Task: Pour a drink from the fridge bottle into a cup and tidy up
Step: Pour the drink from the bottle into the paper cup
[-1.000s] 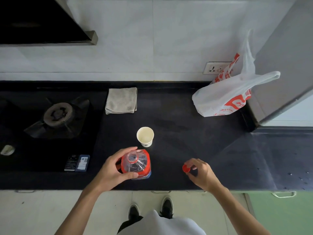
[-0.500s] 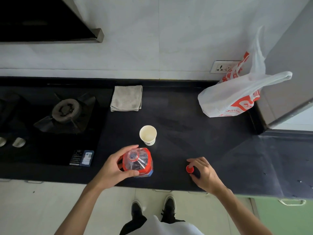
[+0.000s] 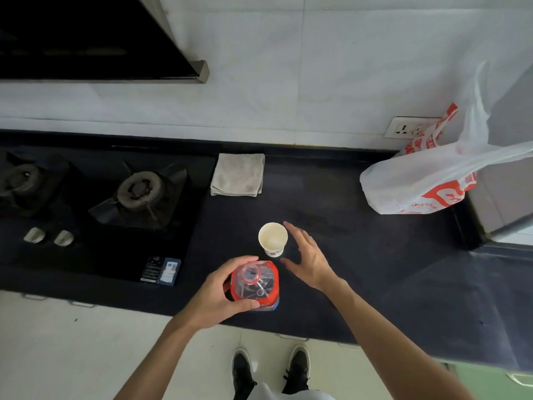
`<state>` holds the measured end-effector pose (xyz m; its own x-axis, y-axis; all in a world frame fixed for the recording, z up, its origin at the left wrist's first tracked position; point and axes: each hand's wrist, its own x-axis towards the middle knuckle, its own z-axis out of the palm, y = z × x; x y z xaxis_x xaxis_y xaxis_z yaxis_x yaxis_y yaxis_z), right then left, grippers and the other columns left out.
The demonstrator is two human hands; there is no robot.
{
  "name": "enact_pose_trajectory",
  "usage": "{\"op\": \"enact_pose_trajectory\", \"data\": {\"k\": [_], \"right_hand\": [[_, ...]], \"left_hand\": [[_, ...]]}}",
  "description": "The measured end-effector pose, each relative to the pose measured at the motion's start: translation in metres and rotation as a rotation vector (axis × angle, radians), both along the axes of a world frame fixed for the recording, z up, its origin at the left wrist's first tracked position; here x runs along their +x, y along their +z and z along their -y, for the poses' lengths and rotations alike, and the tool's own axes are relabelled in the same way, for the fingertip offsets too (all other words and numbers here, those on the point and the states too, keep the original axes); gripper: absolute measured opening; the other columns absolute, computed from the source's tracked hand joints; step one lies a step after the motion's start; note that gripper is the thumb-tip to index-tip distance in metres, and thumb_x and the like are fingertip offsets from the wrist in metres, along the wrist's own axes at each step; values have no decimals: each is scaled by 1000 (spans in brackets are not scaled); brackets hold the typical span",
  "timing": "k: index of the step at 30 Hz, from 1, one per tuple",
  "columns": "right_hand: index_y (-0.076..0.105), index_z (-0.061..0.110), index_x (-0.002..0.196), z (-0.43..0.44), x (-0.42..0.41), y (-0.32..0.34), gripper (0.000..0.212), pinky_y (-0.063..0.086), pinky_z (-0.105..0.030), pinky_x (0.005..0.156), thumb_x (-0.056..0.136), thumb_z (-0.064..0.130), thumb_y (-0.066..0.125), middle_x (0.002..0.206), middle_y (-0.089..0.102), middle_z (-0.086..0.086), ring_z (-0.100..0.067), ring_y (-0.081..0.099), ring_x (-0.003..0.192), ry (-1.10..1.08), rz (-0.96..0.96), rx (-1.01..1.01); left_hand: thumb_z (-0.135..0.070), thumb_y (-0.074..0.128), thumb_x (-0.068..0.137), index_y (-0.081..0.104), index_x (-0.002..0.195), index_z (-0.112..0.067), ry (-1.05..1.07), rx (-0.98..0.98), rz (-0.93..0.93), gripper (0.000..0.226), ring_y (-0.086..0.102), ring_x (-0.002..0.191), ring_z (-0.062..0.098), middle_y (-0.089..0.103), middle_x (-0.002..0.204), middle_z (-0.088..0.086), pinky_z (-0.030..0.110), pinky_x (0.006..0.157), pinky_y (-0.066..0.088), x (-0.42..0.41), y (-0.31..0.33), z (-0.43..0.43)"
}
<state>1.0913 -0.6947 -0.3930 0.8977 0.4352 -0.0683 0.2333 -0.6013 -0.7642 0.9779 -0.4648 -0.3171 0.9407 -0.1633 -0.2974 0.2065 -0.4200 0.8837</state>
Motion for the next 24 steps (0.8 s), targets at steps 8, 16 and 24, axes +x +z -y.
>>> {"op": "enact_pose_trajectory", "data": {"k": [8, 16, 24], "right_hand": [[24, 30, 150, -38, 11, -14, 92, 41, -50, 110, 79, 22, 81, 150, 38, 1, -23, 40, 136, -58, -84, 92], [30, 31, 145, -37, 13, -10, 83, 48, -45, 105, 79, 22, 80, 141, 48, 4, -18, 49, 127, -134, -50, 140], [40, 30, 138, 0, 5, 29, 75, 51, -23, 92, 76, 25, 83, 123, 56, 15, -4, 56, 112, -193, 37, 247]], "left_hand": [[-31, 86, 72, 45, 138, -34, 8, -28, 12, 78, 52, 125, 4, 53, 128, -24, 32, 97, 55, 0, 2, 5], [-25, 91, 67, 39, 142, -34, 3, -56, 34, 91, 48, 131, 7, 48, 134, -21, 32, 97, 55, -3, -10, 4], [-23, 94, 63, 49, 137, -25, 86, -113, 171, 86, 55, 125, 16, 57, 129, -13, 36, 95, 56, 16, -7, 19]]}}
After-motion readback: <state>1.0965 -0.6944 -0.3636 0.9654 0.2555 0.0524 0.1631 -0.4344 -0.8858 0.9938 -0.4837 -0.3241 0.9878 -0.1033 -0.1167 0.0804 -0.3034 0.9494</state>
